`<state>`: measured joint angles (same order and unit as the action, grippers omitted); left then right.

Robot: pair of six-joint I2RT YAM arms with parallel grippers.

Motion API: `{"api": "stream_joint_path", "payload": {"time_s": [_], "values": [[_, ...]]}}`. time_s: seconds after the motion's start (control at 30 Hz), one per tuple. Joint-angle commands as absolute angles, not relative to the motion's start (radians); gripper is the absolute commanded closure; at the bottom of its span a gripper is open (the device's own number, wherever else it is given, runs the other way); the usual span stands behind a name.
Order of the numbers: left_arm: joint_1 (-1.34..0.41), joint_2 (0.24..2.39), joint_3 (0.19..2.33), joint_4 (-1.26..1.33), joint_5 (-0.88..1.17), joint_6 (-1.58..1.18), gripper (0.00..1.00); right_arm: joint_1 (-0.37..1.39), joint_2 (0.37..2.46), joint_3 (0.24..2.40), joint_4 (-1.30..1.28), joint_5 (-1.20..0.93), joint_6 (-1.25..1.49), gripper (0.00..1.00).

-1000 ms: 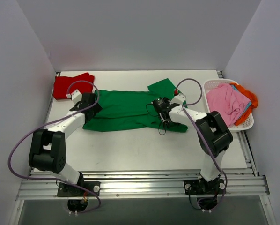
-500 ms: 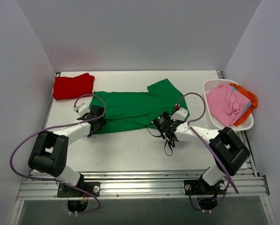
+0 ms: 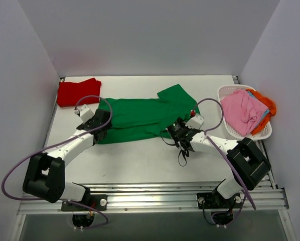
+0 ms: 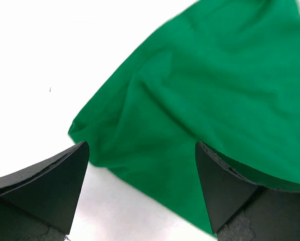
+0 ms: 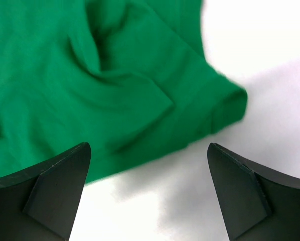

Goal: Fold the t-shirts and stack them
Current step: Fold the tshirt

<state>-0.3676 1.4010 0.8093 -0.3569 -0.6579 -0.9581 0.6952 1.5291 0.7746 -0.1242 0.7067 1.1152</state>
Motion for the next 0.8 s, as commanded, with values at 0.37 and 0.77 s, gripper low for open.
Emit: {"api": "stream_joint_path", "payload": {"time_s": [0.37, 0.77], "values": [[-0.227, 1.618, 1.150, -0.305, -0.586, -0.784, 0.04, 0.442, 1.825, 1.320, 0.153, 0.589, 0.667, 0.04], [-0.207, 1.666, 1.131, -0.229, -0.543, -0.739, 0.05, 0.327, 2.319, 1.820, 0.172, 0.466, 0.568, 0.05]]}}
